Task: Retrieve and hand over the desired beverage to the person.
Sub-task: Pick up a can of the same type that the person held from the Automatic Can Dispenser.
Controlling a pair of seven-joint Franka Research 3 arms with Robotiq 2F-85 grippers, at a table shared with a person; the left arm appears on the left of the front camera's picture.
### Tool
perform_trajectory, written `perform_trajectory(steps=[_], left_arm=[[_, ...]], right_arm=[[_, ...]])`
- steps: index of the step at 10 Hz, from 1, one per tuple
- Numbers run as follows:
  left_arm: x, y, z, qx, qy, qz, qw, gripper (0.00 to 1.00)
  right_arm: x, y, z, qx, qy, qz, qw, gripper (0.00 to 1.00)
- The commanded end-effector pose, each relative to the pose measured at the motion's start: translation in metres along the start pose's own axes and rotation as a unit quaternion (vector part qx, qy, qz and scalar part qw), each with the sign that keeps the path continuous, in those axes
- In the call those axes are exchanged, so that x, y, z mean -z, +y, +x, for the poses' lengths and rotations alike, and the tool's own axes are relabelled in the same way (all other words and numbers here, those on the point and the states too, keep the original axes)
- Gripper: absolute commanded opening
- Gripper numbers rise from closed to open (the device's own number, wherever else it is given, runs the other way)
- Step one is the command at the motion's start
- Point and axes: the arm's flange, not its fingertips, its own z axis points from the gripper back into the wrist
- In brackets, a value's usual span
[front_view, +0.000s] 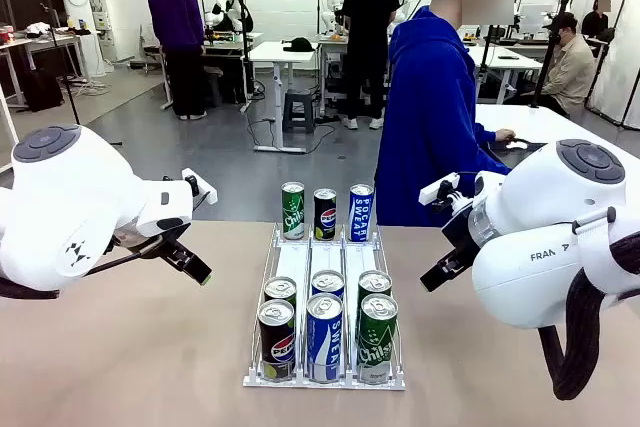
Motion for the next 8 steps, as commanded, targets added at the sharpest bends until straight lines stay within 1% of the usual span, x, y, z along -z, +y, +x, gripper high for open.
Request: perform_trajectory(steps=[1, 8], left_arm=[[0.0, 0.0, 0.0, 0.0, 0.0, 0.0, 1.0, 1.0], [0.0, 0.0, 0.0, 0.0, 0.0, 0.0, 1.0, 1.0]], right_arm=[[0.0, 0.0, 0.0, 0.0, 0.0, 0.0, 1.0, 1.0], [0.0, 0.0, 0.0, 0.0, 0.0, 0.0, 1.0, 1.0]])
